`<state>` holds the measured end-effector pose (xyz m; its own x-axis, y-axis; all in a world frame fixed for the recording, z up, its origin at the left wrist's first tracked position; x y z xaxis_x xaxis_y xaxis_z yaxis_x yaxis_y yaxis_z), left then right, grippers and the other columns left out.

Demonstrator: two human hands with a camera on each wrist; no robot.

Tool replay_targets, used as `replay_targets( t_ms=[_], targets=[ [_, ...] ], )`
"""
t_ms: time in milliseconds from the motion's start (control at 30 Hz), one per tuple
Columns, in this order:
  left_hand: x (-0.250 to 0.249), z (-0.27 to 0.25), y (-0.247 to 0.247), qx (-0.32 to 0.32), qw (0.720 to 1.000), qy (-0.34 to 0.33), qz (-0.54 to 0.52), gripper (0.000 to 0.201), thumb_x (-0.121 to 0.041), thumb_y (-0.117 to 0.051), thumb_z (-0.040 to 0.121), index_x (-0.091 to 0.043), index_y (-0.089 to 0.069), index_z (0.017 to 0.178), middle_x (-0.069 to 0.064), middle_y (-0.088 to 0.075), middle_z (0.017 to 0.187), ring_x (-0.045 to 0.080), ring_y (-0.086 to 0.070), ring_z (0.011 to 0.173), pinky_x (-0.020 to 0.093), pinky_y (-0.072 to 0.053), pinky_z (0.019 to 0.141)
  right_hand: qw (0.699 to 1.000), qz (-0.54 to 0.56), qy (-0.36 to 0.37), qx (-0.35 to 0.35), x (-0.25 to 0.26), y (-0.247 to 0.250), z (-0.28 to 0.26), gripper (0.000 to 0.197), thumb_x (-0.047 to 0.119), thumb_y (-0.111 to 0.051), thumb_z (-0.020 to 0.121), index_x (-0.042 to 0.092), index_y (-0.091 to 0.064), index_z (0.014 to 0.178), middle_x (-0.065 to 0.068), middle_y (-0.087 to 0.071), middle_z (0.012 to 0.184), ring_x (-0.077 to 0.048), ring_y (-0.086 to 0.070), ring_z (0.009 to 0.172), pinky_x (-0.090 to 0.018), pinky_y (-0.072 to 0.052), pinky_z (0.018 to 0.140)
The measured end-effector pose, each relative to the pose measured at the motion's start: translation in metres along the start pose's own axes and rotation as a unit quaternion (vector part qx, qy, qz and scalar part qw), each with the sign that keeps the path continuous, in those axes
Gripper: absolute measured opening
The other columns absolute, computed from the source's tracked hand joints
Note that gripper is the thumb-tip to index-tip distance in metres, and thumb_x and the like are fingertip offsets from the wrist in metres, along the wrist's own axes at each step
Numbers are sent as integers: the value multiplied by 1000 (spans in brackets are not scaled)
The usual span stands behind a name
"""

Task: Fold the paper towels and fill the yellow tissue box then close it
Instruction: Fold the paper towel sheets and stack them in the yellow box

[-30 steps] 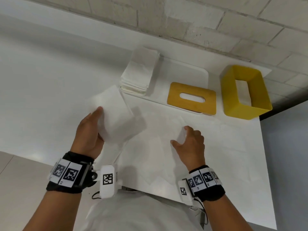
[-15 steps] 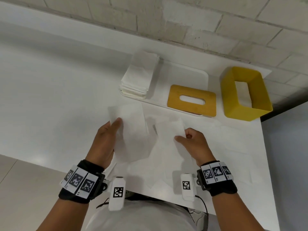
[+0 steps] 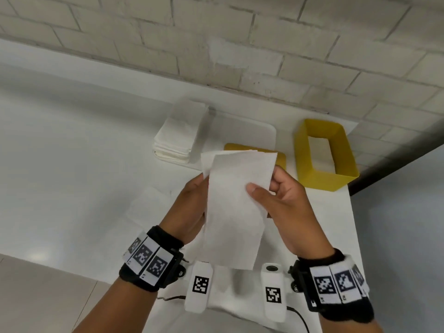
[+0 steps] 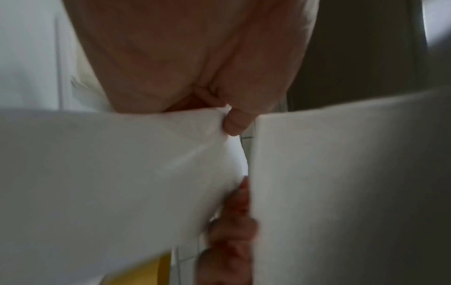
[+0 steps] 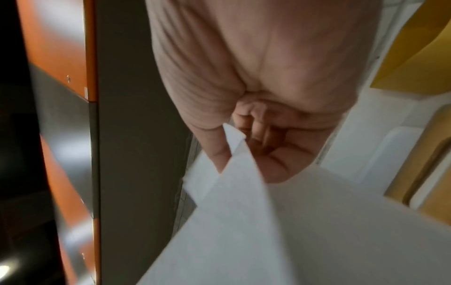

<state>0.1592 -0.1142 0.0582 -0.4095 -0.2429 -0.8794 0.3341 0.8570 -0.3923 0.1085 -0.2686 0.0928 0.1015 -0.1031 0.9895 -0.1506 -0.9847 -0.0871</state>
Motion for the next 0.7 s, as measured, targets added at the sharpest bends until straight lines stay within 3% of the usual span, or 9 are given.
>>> replay_targets(
  t_ms=[100,233,367,500,600,700],
  targets=[
    [-3,0,-20,27,999,-19,-10,37,-39,-54,90,-18,-70,116,2,-78,106,18,-74,99,28,-59,77,999,-15,-16,-27,-5,12,2,28,6,-67,95,15,-67,121,-3,-77,114,-23,-74,104,-32,-56,79],
    [3,3,-30,31,999,15,-6,48,-48,-40,103,-20,-63,135,7,-72,127,24,-69,117,37,-59,94,999,-9,-18,-28,-2,26,0,27,4,-68,93,11,-66,120,-5,-77,111,-24,-75,101,-31,-58,76],
    [7,2,-39,48,998,27,-33,59,-61,-33,96,-27,-59,138,1,-71,131,19,-67,123,35,-57,99,999,-15,-23,-22,-1,32,-3,26,5,-69,93,12,-65,118,-4,-78,108,-23,-76,97,-28,-58,71],
    [8,2,-43,54,998,24,-7,48,-46,-46,98,-18,-63,132,5,-74,125,23,-70,116,36,-59,96,999,-3,-24,-22,-1,35,-4,26,6,-69,93,12,-64,118,-5,-78,106,-24,-77,90,-26,-56,61],
    [13,4,-39,12,998,22,53,33,-32,-48,105,-15,-67,127,7,-76,118,26,-72,110,40,-59,93,999,-31,-25,-25,-6,38,-3,25,11,-70,94,16,-63,117,-5,-78,103,-27,-76,82,-29,-51,52],
    [13,6,-34,-14,992,-5,124,27,-33,-47,107,-24,-72,116,0,-78,108,20,-74,103,42,-57,96,991,-111,2,-77,-12,53,1,30,19,-75,90,28,-62,116,-1,-75,102,-23,-71,85,-35,-51,61]
  ],
)
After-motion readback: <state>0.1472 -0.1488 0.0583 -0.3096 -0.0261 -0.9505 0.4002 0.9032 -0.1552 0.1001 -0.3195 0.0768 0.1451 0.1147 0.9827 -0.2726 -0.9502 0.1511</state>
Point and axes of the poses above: each hand's wrist, its own z-axis towards the middle knuckle, its own y-axis out of the back of the hand, x = y × z, the point moved 6 cm from there along z, towards the middle knuckle
